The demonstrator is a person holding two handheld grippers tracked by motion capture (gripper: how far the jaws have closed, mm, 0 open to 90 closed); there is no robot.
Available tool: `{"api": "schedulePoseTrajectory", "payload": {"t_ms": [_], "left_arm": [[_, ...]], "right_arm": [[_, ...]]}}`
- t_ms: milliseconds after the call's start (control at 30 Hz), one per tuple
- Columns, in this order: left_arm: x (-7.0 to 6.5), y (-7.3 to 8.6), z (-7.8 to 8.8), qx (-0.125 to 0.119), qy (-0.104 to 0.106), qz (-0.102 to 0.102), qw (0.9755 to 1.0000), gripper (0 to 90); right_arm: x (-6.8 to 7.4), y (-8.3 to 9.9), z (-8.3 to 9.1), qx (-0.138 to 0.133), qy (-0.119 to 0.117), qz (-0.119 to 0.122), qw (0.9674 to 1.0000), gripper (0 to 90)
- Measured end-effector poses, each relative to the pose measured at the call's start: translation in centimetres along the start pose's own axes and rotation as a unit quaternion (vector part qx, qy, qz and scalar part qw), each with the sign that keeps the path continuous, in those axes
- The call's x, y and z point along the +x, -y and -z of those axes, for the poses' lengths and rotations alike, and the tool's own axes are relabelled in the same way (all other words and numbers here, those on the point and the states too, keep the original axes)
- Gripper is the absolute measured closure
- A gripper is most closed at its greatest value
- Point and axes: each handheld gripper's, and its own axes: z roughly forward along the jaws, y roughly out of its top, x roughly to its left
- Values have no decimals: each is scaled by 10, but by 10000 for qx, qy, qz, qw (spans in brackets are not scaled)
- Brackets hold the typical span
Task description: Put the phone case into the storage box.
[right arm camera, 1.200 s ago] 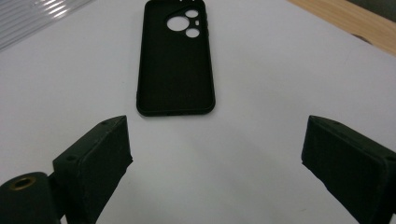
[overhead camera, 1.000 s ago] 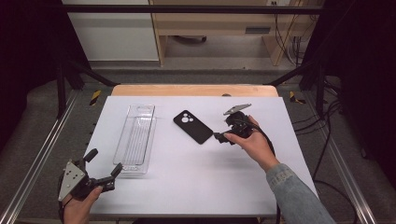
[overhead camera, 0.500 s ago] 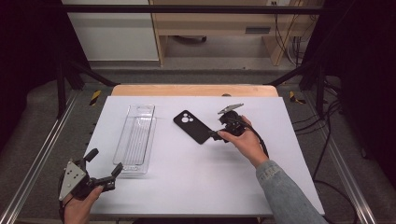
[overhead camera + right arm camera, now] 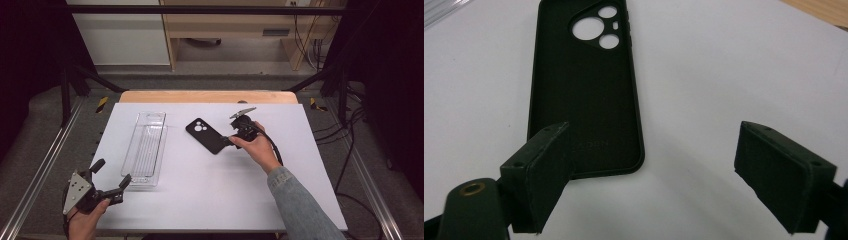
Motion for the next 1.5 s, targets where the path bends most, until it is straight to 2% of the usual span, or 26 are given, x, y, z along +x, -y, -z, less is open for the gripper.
{"api": "schedulePoseTrajectory", "payload": {"t_ms": [300,467,567,733,967,1267,1367,1500], "left_arm": [[0,0,0,-2,1,-7,10000,2],[0,0,0,-4,4,-5,10000,3],[0,0,0,-9,3,-2,10000,3],[0,0,0,-14,6,5,10000,2],[-2,0,-1,10,0,-5,10000,2],[0,-1,0,-13,-47,8,10000,2],[0,0,0,-7,-43,10,10000,2],[1,0,0,-16,-48,25,10000,3]], "right_arm": [[6,-1,-7,-117,-51,-45,9999,258],[4,-1,-9,-197,-57,-81,9998,322],[1,0,-10,-199,-29,-110,9997,394],[-1,2,-12,-173,-26,-152,9997,436],[-2,0,-8,-182,67,-183,9996,457],[-1,0,-10,-244,-11,-193,9995,480],[-2,-2,-9,-337,-28,-234,9992,497],[-3,0,-12,-275,-34,-219,9994,515]]}}
